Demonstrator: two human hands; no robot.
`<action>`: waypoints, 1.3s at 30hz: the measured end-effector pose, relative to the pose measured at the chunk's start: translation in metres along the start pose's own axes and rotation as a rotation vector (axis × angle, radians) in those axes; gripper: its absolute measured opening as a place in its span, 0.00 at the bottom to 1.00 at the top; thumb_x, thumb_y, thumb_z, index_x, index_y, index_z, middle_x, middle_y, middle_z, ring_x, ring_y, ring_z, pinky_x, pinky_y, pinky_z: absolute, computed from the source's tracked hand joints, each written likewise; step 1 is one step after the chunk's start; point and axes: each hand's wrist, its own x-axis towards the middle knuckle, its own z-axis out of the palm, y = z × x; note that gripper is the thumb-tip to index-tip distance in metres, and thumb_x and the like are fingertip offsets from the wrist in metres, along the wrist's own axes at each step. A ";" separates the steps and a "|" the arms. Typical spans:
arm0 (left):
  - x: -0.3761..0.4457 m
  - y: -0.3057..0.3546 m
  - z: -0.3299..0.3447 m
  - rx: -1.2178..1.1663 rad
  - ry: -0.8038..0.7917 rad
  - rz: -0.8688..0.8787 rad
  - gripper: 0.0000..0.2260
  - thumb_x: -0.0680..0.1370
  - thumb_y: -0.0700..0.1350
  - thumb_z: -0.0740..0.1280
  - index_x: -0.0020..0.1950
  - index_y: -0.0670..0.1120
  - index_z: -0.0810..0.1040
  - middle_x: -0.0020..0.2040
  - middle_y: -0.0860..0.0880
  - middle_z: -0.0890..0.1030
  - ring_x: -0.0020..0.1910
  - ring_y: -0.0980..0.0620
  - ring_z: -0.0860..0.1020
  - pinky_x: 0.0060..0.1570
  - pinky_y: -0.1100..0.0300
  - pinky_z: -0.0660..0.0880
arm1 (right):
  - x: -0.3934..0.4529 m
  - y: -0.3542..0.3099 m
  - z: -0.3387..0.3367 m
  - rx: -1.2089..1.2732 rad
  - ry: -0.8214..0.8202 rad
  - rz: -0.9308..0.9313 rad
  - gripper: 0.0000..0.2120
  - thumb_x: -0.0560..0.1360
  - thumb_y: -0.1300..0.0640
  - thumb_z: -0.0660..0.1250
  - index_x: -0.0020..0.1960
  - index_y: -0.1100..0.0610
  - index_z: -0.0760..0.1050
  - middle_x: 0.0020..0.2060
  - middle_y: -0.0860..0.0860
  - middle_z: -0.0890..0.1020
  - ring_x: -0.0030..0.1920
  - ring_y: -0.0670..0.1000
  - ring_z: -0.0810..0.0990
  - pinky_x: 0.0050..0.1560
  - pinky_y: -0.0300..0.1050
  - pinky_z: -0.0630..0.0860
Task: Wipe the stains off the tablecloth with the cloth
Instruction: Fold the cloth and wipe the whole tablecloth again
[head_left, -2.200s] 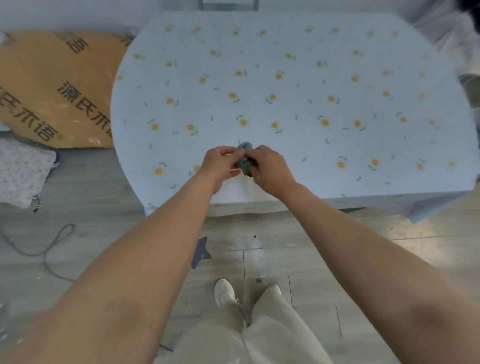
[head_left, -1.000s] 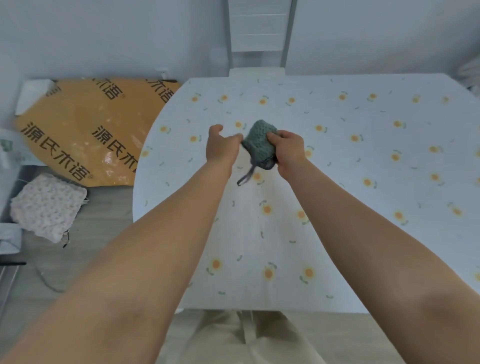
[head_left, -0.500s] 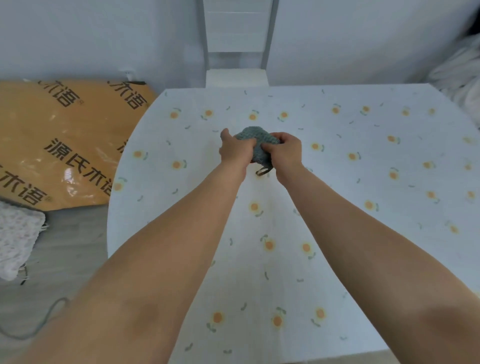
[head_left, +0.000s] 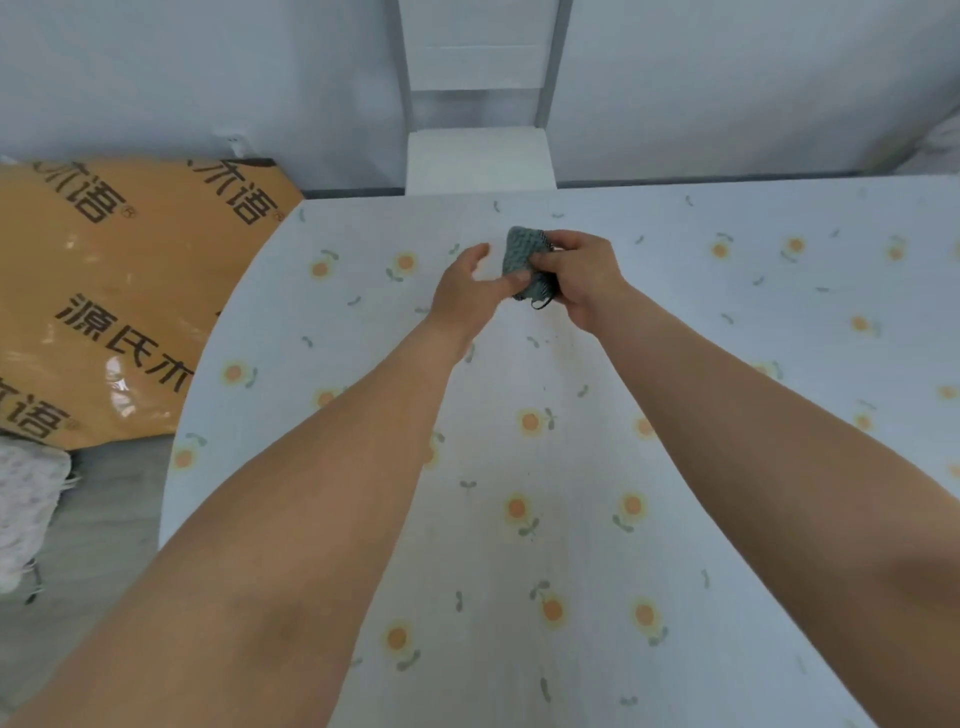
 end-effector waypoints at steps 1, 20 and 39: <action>0.015 -0.003 -0.007 0.242 0.035 0.003 0.41 0.73 0.56 0.75 0.79 0.45 0.60 0.78 0.45 0.62 0.77 0.46 0.61 0.73 0.52 0.63 | 0.018 -0.001 -0.002 -0.067 0.057 -0.037 0.16 0.72 0.70 0.68 0.59 0.61 0.79 0.49 0.60 0.83 0.47 0.59 0.84 0.48 0.52 0.83; 0.069 -0.060 -0.061 1.100 -0.069 0.129 0.67 0.59 0.66 0.79 0.81 0.46 0.38 0.82 0.48 0.39 0.80 0.48 0.39 0.78 0.44 0.41 | 0.121 0.040 0.131 -1.276 -0.129 -0.809 0.12 0.79 0.59 0.61 0.56 0.56 0.81 0.57 0.49 0.81 0.52 0.58 0.73 0.50 0.44 0.70; 0.028 -0.074 -0.068 1.075 -0.048 0.026 0.67 0.59 0.64 0.80 0.81 0.43 0.40 0.81 0.45 0.38 0.80 0.46 0.38 0.78 0.46 0.43 | 0.080 0.037 0.134 -1.271 -0.240 -0.815 0.09 0.78 0.60 0.62 0.54 0.59 0.80 0.54 0.57 0.73 0.52 0.58 0.75 0.50 0.46 0.72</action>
